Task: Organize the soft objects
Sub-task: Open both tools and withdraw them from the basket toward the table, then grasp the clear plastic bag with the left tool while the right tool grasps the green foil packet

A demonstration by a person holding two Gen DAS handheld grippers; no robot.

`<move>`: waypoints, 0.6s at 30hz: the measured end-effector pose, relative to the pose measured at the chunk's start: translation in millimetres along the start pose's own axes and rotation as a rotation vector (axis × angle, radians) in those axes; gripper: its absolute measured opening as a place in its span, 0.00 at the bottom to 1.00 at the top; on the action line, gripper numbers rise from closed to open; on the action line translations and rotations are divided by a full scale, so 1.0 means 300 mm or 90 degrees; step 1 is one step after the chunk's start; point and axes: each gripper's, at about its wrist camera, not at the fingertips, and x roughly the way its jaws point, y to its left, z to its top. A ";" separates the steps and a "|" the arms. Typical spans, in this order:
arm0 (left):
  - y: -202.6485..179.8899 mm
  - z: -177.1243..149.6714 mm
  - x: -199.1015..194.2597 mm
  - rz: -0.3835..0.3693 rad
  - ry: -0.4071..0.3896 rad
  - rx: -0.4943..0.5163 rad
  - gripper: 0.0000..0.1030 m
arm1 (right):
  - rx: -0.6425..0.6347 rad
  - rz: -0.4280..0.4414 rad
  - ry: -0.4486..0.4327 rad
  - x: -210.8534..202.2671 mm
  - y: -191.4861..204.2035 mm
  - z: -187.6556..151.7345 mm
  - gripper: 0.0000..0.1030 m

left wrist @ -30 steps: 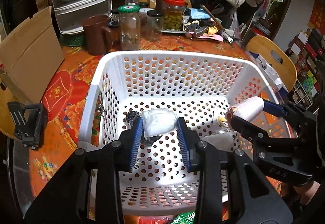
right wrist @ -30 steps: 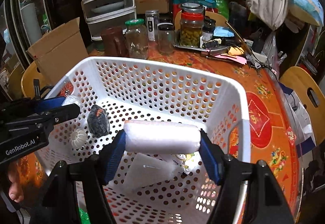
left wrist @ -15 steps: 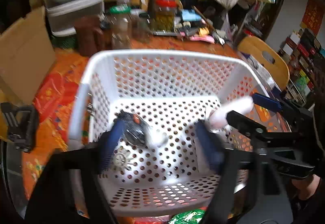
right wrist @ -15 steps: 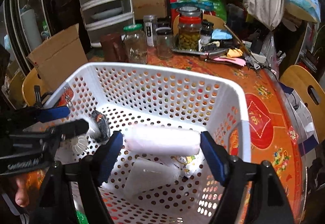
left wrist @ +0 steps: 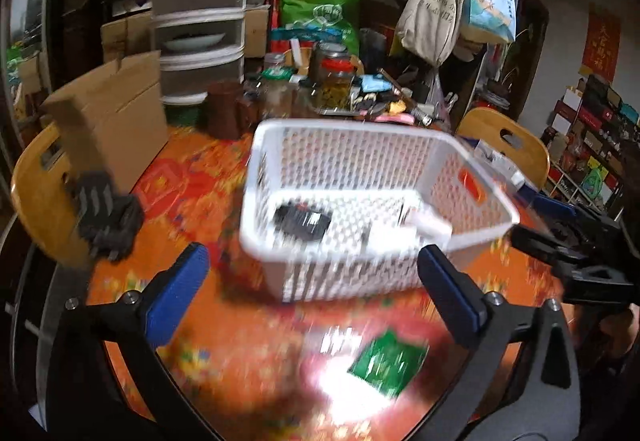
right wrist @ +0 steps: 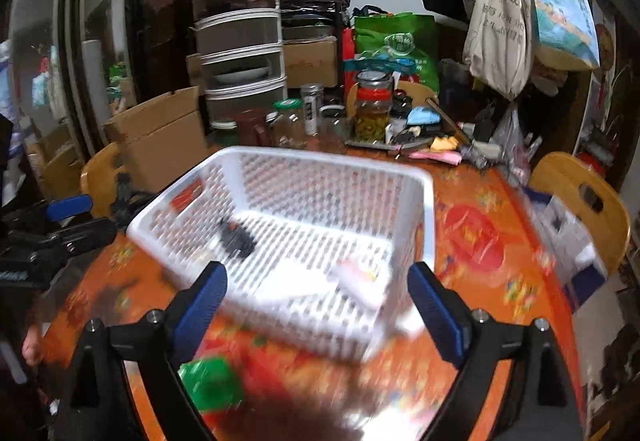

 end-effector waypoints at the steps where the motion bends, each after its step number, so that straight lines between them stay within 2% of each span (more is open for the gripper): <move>1: 0.004 -0.060 0.001 0.006 0.013 0.005 1.00 | 0.005 0.011 -0.002 -0.017 0.004 -0.058 0.97; 5: -0.006 -0.218 0.116 0.034 0.098 0.020 1.00 | 0.049 0.024 0.021 -0.017 0.010 -0.261 0.98; 8: -0.035 -0.273 0.208 0.010 0.147 0.006 1.00 | 0.090 0.029 0.048 0.017 0.003 -0.357 0.98; 14: -0.082 -0.305 0.307 0.034 0.162 0.027 0.98 | 0.089 0.044 0.061 0.028 0.025 -0.413 0.98; 17: -0.077 -0.336 0.316 0.038 0.167 0.021 0.84 | 0.087 0.050 0.056 0.022 0.031 -0.411 0.98; 18: -0.072 -0.342 0.318 0.039 0.169 0.019 0.75 | 0.087 0.051 0.055 0.020 0.034 -0.410 0.98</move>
